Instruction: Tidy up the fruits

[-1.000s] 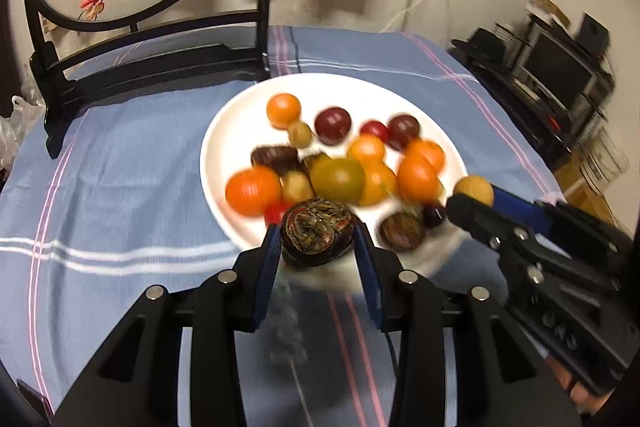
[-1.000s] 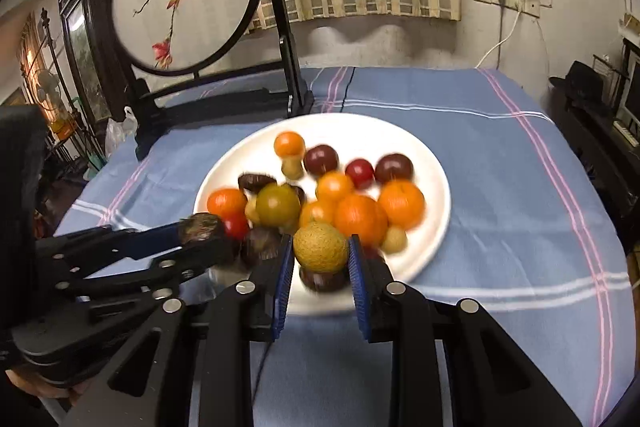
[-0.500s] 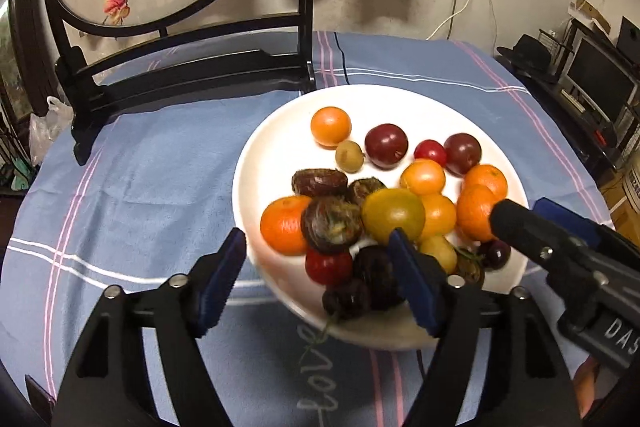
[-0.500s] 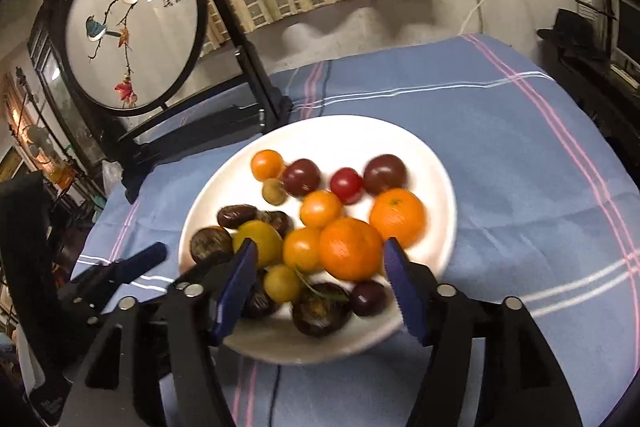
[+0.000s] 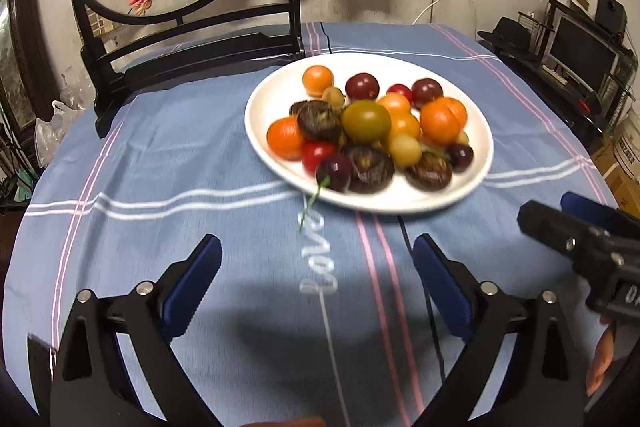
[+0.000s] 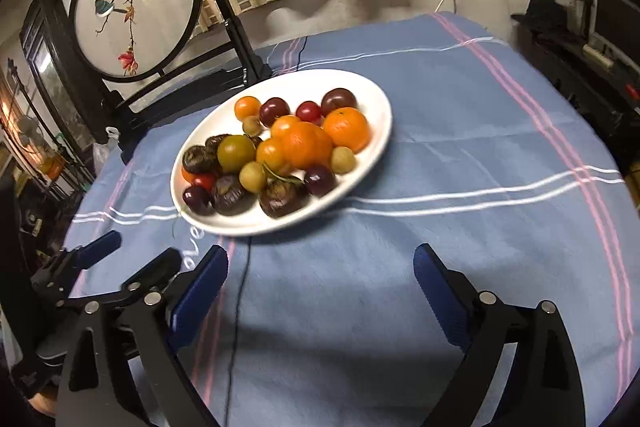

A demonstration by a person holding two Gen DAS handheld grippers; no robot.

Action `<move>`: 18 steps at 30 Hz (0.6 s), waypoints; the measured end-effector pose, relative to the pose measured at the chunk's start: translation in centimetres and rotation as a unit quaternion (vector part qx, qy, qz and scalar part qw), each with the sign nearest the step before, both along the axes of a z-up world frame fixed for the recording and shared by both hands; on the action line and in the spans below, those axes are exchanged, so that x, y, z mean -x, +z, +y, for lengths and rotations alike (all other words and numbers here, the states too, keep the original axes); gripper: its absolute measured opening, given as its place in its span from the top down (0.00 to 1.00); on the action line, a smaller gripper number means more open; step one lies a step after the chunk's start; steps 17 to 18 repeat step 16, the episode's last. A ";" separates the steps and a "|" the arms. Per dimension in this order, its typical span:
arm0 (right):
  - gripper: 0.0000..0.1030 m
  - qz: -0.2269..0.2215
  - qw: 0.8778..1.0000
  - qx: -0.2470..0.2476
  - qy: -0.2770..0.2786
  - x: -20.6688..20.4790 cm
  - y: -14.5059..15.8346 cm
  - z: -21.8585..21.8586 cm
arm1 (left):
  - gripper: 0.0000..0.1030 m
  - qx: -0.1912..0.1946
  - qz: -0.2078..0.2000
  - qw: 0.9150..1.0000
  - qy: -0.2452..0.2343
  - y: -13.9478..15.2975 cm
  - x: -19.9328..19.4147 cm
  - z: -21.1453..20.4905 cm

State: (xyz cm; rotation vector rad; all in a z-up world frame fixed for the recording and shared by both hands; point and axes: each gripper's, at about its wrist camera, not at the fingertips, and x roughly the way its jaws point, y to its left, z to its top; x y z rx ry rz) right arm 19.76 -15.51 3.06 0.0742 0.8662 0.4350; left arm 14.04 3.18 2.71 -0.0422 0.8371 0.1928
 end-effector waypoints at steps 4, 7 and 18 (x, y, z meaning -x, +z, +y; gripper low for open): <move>0.07 -0.013 1.000 0.021 0.007 1.6 -0.8 -0.4 | 0.08 0.002 -0.008 1.000 0.006 -0.5 2.5 0.0; 0.07 -0.006 0.999 0.039 0.020 2.2 -2.2 -0.3 | 0.08 0.018 0.002 1.000 0.010 -1.2 4.0 0.4; 0.07 0.011 0.997 0.058 0.042 3.4 -4.1 -0.1 | 0.06 0.020 0.023 0.999 0.036 -3.6 5.5 2.0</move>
